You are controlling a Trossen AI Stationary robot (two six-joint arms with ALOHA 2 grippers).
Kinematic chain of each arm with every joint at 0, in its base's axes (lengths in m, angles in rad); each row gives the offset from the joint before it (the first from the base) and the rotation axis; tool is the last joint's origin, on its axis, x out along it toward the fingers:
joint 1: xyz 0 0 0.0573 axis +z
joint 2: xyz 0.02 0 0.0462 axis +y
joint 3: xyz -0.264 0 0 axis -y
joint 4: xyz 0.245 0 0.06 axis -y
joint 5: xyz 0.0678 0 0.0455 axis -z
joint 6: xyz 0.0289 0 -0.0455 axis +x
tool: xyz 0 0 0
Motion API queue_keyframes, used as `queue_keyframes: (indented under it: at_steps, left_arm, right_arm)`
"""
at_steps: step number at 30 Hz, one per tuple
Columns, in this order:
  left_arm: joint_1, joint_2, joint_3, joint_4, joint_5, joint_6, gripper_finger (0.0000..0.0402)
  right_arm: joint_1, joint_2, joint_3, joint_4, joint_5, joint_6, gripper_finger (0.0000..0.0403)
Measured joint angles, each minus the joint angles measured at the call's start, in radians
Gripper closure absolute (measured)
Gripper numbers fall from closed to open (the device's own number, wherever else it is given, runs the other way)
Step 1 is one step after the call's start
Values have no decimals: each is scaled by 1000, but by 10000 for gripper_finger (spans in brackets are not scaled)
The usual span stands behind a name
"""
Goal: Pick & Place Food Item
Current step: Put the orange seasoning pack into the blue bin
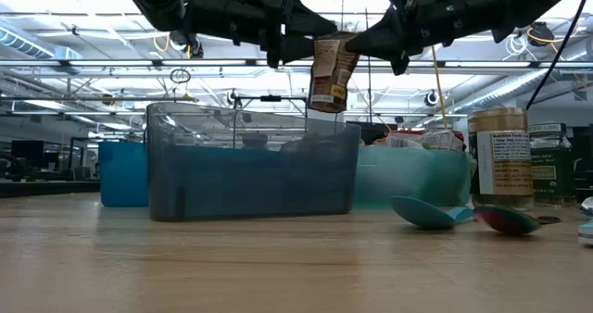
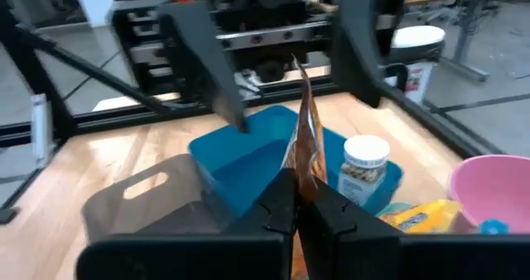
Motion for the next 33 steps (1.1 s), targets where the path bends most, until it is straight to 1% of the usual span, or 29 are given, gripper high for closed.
queue_keyframes:
  at_steps: [2, 4, 7, 13, 19, 20, 22, 23, 26, 29, 33]
  left_arm:
    - [0, 1, 0, -4, 0, 0, 108]
    - [0, 1, 0, 0, 0, 0, 120]
    - [0, 1, 0, -3, 0, 0, 156]
    - [0, 1, 0, -26, 3, 0, 264]
    - [0, 1, 0, -27, 72, 13, 381]
    - [1, 1, 0, -27, 92, 15, 391]
    - [0, -14, 0, -45, 117, 3, 393]
    - [0, -26, 0, -66, 115, 0, 393]
    - [-1, -84, -3, -152, 83, 0, 397]
    - [-7, -157, -25, -218, 16, 3, 397]
    - [-23, -282, -119, -238, -78, 23, 398]
  right_arm:
    - [0, 0, 0, 0, -5, 0, 403]
    - [0, 0, 0, -2, -5, 0, 403]
    - [0, 0, 0, -8, -4, 0, 403]
    - [0, 0, 0, -15, -4, -4, 403]
    - [0, 0, 0, -25, -3, -3, 403]
    - [0, -1, 0, -27, -3, 0, 403]
    - [0, -10, 0, -37, -2, 1, 403]
    - [0, -14, 0, -37, 2, 0, 402]
    - [0, -53, 1, -73, 58, -7, 390]
    - [0, -93, 0, -123, 85, -27, 366]
    - [1, -141, 1, -191, 82, -31, 331]
